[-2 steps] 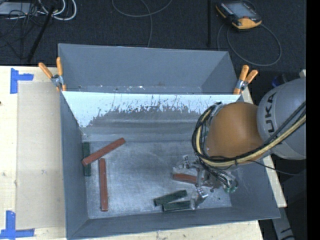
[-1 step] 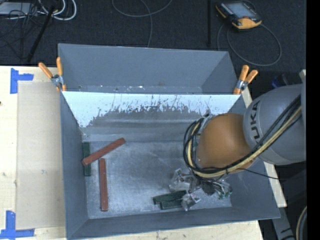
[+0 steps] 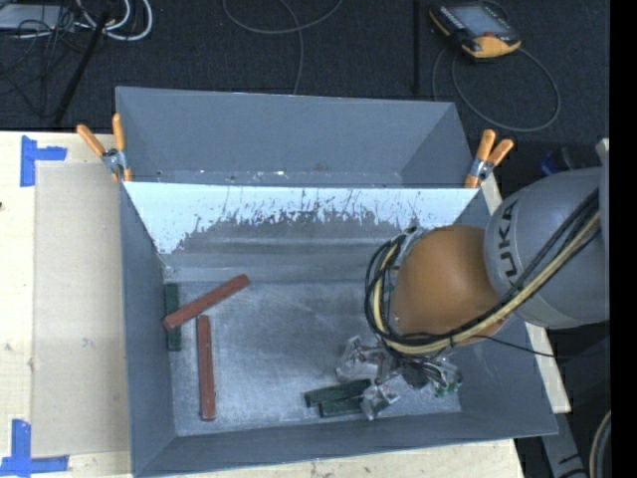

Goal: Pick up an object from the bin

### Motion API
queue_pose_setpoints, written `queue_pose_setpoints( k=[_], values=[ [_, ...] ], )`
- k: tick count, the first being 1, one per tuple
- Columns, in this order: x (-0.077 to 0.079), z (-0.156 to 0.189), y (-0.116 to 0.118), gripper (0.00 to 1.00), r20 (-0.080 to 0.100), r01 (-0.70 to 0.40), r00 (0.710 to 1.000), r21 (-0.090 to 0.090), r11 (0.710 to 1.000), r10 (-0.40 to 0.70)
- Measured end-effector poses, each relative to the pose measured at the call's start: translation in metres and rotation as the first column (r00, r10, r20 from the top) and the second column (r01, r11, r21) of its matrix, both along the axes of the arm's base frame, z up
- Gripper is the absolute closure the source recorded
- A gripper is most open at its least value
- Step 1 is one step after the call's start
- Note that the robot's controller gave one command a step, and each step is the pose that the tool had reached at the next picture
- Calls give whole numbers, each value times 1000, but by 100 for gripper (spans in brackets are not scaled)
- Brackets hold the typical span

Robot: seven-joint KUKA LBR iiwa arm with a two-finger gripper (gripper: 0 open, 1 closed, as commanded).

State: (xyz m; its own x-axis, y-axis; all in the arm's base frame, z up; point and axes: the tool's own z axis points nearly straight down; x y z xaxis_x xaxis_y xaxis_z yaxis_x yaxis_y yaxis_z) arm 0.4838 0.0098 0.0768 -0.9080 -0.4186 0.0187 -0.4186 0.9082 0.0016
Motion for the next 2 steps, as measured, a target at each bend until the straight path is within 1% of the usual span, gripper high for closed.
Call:
queue_pose_setpoints(
  k=[1, 2],
  values=[
    [12, 1, -4, 100, -6, 0, 1000, 1, 1000, 0],
    [18, 144, -18, 100, 18, -6, 1000, 7, 1000, 6]
  ],
)
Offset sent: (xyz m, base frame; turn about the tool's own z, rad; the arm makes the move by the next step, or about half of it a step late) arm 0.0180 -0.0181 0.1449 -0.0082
